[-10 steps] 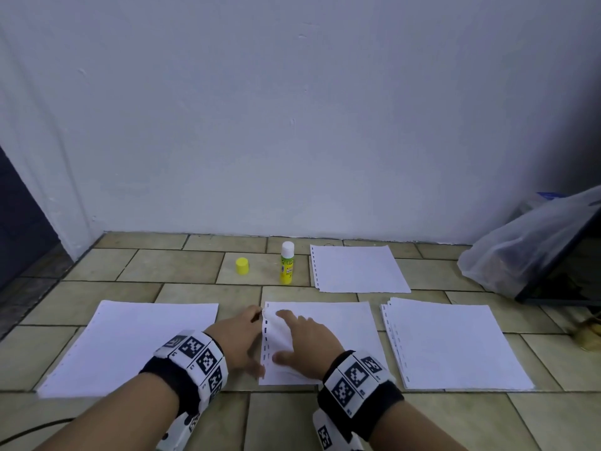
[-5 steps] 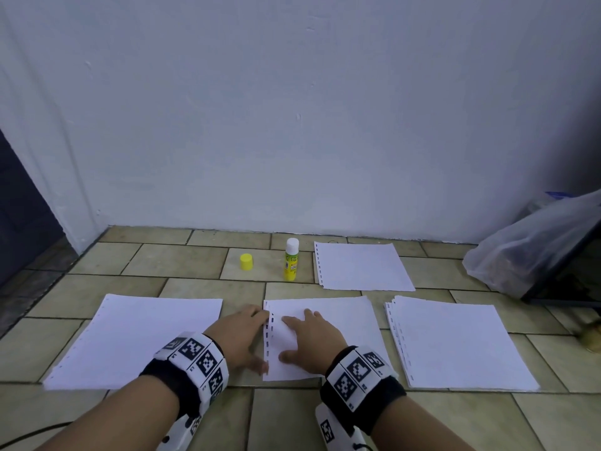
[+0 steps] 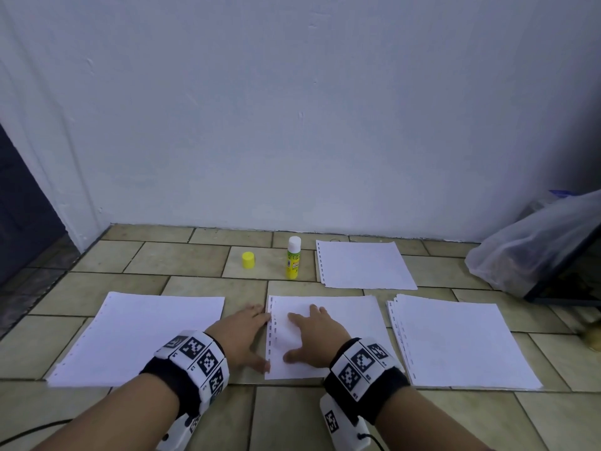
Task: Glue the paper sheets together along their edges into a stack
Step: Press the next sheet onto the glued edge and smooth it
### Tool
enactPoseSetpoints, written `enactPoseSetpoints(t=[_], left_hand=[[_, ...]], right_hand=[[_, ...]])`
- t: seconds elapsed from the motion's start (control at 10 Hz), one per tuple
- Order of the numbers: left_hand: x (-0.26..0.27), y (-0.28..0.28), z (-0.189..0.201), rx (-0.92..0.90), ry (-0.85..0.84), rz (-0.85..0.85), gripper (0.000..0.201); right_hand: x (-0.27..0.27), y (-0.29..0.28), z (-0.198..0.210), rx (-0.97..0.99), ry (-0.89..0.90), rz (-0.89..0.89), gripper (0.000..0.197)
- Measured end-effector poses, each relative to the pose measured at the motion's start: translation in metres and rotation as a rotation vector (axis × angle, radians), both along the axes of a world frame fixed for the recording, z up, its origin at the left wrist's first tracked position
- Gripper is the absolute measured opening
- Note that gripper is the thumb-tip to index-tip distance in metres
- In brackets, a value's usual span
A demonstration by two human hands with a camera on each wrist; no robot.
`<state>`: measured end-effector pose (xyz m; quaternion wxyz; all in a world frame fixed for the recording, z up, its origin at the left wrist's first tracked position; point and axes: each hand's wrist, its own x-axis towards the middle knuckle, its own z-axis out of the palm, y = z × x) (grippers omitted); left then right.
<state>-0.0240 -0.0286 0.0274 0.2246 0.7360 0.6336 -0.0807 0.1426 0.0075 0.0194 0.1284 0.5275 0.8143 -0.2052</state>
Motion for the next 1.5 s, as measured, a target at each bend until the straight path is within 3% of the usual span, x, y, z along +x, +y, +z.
enactPoseSetpoints(t=[0.3, 0.5, 0.6, 0.8, 1.5], left_hand=[[0.001, -0.001, -0.003, -0.01, 0.016, -0.023, 0.097], [0.0, -0.001, -0.004, -0.015, 0.016, -0.031, 0.097], [0.0, -0.001, -0.004, -0.009, 0.015, -0.035, 0.097], [0.0, -0.001, -0.006, -0.009, 0.007, -0.028, 0.097], [-0.001, 0.0, -0.008, -0.014, -0.008, -0.033, 0.099]], right_hand=[[-0.001, 0.004, 0.002, 0.014, 0.047, -0.022, 0.072], [-0.002, 0.003, 0.004, 0.02, 0.077, -0.009, 0.082], [-0.003, 0.004, 0.005, 0.027, 0.087, -0.006, 0.079], [-0.006, 0.003, 0.005, 0.026, 0.021, 0.007, 0.066], [-0.013, 0.001, 0.008, 0.019, -0.01, 0.006, 0.062]])
